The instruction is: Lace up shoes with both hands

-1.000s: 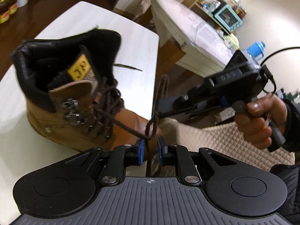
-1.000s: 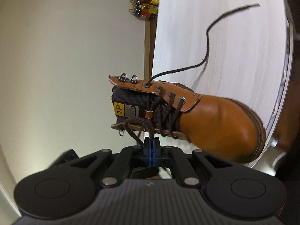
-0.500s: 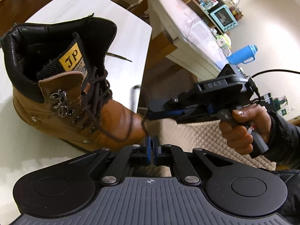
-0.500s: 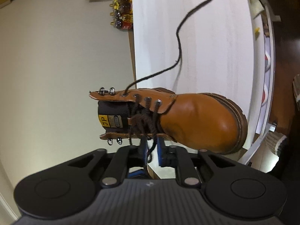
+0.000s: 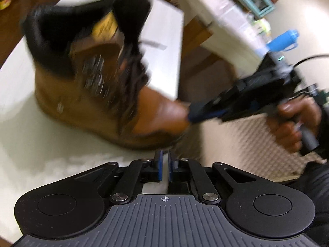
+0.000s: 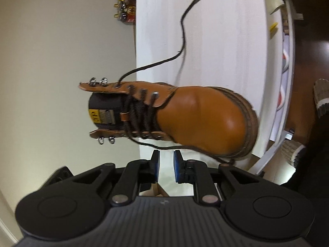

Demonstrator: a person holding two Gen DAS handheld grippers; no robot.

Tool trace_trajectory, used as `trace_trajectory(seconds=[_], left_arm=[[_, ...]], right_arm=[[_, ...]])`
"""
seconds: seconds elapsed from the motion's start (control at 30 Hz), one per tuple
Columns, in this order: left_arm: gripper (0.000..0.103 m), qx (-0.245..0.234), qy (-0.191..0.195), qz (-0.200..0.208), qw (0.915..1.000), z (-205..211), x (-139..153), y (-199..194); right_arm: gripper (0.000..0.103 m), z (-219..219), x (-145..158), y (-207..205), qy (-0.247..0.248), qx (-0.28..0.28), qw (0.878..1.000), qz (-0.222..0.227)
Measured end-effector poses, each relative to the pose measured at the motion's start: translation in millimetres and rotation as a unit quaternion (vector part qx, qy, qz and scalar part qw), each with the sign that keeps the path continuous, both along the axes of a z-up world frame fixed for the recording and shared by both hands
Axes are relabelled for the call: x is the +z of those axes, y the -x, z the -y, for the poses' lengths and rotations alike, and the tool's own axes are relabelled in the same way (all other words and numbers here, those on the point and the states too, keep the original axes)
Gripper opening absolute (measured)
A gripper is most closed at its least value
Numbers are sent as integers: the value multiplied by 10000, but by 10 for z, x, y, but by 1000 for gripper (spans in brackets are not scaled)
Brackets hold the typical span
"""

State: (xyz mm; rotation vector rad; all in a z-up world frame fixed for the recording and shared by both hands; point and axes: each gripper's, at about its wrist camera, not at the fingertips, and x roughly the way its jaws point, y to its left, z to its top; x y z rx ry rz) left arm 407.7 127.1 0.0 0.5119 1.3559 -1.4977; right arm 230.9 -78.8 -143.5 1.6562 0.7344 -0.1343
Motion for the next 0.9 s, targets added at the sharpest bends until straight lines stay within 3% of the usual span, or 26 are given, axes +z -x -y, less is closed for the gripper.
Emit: trace_trajectory(seconds=[0.13,0.2,0.23,0.33,0.4,0.47,0.5,0.63,0.7,0.77,0.9], left_arm=[[7,-194,-206,243,9993,-18,-228,242],[7,-261,-277,330,9987,-29,-312,329],[7,-299,-303,354,9985,-30,-350,379],[7,-266,-316,299,9987,-61,-395,431],[7,-202,-327,237,9990,-94,-415,428],[7,-107,-352,222,9991,-139,-450,415],[7,-74,-359,213,9991,-142,-459,417],[8,77,-368,224,9990,-151,-488,455],[8,114,-340,279,9990,-152,-477,461],[9,140,-320,299,9989,-170,-461,460],[11,175,-319,319,9988,-186,-471,480]], right_arm=[[18,-42,-11,3,238,140,9995,-141],[18,-131,53,-44,883,583,9937,-373],[18,-211,109,-90,1391,904,9848,-523],[18,-447,259,-206,2706,1621,9462,-727],[17,-647,356,-307,3650,2117,9037,-732],[15,-804,391,-403,4219,2451,8701,-694],[15,-876,394,-455,4404,2608,8567,-636],[8,-1055,324,-592,4731,3107,8223,-598],[3,-1080,284,-607,4750,3159,8188,-645],[3,-1062,255,-577,4701,3127,8227,-665],[1,-878,264,-495,4276,2848,8555,-641]])
